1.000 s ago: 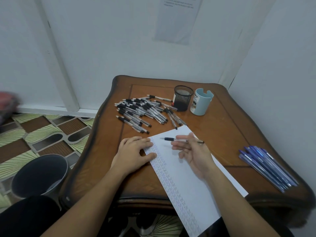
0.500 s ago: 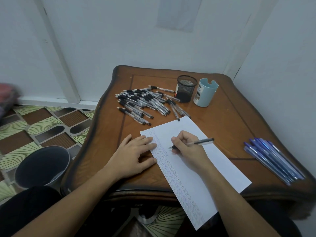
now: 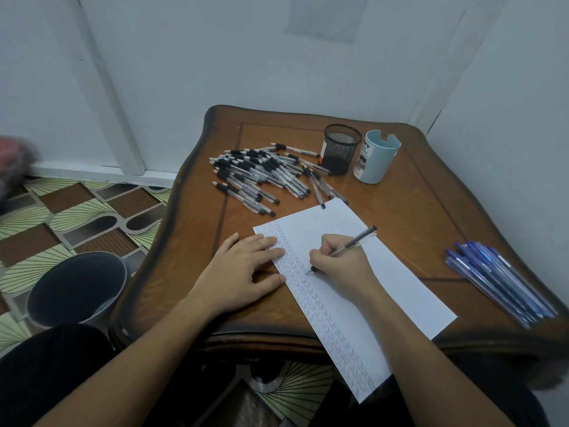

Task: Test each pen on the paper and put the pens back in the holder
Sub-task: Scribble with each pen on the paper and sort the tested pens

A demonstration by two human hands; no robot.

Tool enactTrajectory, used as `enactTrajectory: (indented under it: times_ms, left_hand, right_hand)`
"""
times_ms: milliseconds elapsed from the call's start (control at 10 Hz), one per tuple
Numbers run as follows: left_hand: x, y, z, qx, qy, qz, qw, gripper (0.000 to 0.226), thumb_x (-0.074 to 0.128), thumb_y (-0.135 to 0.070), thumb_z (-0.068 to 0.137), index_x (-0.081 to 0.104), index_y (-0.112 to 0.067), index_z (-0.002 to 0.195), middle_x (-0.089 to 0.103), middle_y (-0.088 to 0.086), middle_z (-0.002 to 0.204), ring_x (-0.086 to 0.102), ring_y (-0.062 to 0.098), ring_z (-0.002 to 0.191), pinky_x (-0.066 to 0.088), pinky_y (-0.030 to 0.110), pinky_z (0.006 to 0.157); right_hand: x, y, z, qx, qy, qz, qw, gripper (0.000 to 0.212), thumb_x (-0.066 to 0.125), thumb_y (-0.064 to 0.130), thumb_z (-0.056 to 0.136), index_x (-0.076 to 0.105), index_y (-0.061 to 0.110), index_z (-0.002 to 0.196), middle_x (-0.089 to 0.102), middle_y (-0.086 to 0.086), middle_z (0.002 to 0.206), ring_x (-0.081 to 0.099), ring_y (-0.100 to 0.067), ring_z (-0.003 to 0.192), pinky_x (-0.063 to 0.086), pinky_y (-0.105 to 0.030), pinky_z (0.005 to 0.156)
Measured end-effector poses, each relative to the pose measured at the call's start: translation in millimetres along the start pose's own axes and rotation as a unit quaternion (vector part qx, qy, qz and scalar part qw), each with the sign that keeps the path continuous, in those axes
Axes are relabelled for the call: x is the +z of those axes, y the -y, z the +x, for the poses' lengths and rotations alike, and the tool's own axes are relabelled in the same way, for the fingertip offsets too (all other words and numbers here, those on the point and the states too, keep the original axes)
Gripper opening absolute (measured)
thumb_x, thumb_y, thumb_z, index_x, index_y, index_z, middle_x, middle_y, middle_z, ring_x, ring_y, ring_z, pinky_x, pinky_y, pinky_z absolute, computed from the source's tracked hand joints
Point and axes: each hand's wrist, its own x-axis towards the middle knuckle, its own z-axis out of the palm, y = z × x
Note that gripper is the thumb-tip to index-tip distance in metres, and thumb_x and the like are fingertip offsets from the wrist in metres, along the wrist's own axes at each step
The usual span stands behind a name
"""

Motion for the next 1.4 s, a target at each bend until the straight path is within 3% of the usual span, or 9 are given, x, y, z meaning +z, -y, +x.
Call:
enactTrajectory:
  times_ms: [900,1100,1200,1400]
  left_hand:
    - [-2.5,-2.4,-0.1,-0.004,0.0,-0.003,1.0,0.072,0.024,-0.077,0.078,0.047,-0.043,0.136,0.037,-0.02,0.149,0.025,0.0,0.14,0.005,0.035,0.118]
    - [-2.6,-3.0,-0.5,-0.005,0.0,-0.003,1.0,0.071,0.024,-0.077,0.078,0.047,-0.044,0.136,0.036,-0.02,0.149,0.024,-0.001,0.14,0.005,0.035,0.118]
    - [-4.2,-3.0,-0.1,-0.005,0.009,-0.001,1.0,0.073,0.022,-0.078,0.077,0.045,-0.044,0.137,0.034,-0.021,0.15,0.023,-0.001,0.14,0.004,0.036,0.119]
    - [-2.4,-2.3,0.2,-0.006,0.008,-0.003,1.0,0.071,0.024,-0.077,0.078,0.045,-0.045,0.137,0.035,-0.021,0.149,0.023,-0.001,0.14,0.004,0.036,0.119]
  right_hand:
    - [-2.0,-0.4,-0.3,-0.038,-0.001,0.01,0.999,0.049,0.063,0.002,0.081,0.035,0.023,0.047,0.031,0.008,0.052,0.036,-0.007,0.052,0.037,-0.023,0.052]
    - [-1.7,-0.1,-0.4,-0.035,0.009,0.017,0.999,0.045,0.062,0.006,0.078,0.035,0.024,0.047,0.03,0.008,0.053,0.036,-0.008,0.051,0.038,-0.027,0.054]
    - [-0.8,1.1,-1.3,-0.037,0.006,0.013,0.999,0.048,0.063,0.003,0.08,0.035,0.023,0.047,0.03,0.01,0.052,0.036,-0.007,0.05,0.038,-0.023,0.051]
    - [-1.6,0.8,-1.2,-0.041,-0.002,0.0,0.999,0.042,0.063,0.009,0.079,0.033,0.022,0.05,0.031,0.007,0.052,0.038,-0.008,0.051,0.037,-0.031,0.056]
